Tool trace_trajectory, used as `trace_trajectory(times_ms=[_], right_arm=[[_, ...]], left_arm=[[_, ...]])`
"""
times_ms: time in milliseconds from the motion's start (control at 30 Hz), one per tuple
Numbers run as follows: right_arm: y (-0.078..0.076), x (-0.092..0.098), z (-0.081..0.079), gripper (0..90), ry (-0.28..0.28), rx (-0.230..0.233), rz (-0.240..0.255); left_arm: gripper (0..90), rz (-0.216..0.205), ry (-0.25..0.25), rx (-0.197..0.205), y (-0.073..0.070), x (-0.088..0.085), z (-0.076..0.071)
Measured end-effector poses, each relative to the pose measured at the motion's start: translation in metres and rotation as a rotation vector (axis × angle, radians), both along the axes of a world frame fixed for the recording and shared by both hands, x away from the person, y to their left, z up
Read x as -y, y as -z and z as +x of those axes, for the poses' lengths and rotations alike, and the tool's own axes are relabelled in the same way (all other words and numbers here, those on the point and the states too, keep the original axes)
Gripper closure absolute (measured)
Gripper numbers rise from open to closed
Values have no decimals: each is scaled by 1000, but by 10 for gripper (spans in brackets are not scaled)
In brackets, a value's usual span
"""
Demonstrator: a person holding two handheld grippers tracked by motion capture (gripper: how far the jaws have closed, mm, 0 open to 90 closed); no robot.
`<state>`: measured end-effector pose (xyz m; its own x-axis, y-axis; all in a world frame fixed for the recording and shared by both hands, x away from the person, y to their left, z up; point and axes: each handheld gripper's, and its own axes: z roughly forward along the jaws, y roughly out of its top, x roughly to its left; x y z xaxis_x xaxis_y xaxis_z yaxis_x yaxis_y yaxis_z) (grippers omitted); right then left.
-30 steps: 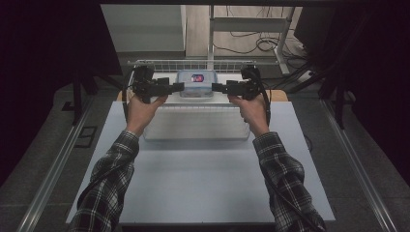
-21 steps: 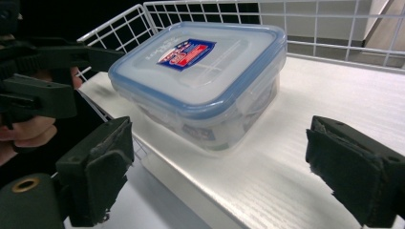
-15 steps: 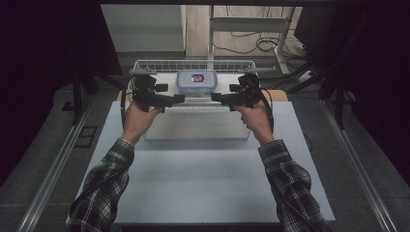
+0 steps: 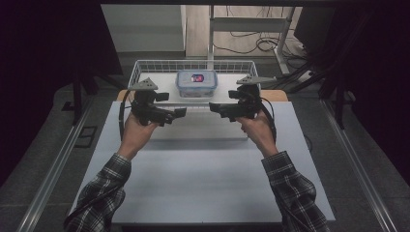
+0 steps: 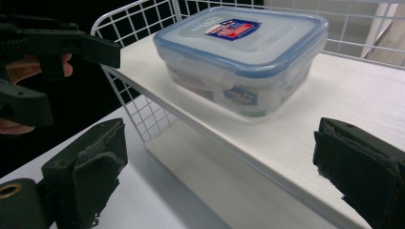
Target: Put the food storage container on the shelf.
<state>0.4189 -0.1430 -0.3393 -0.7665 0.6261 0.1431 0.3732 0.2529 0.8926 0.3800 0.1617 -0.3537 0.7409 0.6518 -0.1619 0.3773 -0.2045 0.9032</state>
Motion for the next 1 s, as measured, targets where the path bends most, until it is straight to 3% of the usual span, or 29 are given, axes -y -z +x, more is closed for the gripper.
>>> trace_trajectory(times_ms=[300,500,1000], right_arm=[[10,-2,-15,32,-20,32,-25],[20,-3,-26,28,-38,39,-33],[53,0,-43,8,-53,45,-57]], left_arm=[[34,70,14,33,14,12,-20],[32,88,19,34,27,14,-30],[37,60,-1,-3,73,7,-42]])
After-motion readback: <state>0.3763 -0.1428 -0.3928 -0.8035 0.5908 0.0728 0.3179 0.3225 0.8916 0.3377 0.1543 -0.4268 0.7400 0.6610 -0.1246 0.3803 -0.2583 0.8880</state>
